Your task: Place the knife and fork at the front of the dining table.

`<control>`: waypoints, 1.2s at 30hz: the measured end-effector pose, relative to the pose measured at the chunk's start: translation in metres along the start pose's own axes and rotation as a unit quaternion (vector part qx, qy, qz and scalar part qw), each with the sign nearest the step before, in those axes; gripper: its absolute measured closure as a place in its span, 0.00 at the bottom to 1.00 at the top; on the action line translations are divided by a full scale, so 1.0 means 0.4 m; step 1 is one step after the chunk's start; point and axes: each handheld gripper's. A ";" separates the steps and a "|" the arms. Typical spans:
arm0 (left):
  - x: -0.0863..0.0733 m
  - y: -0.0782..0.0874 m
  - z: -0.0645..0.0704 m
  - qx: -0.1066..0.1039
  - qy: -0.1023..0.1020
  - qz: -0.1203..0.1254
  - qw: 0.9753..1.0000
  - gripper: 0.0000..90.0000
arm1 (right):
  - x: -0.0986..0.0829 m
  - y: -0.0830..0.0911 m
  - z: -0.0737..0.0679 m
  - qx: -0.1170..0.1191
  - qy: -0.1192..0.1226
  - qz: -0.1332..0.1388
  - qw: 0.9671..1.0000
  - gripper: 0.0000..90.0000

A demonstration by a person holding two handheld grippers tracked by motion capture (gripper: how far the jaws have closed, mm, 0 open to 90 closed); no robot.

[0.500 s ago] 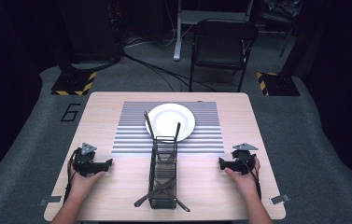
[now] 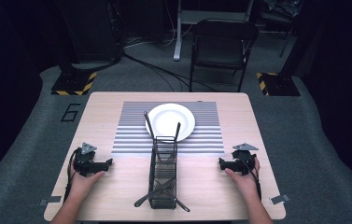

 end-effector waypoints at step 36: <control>-0.001 0.005 0.001 -0.009 -0.002 -0.008 1.000 0.08 | 0.036 0.057 -0.037 0.037 0.020 0.022 0.999 0.26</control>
Point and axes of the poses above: each handheld gripper's, and its own axes: y roughly backward along the jaws, x roughly out of its top, z roughly to its right, and after that the axes turned 14 degrees about -x, right-handed
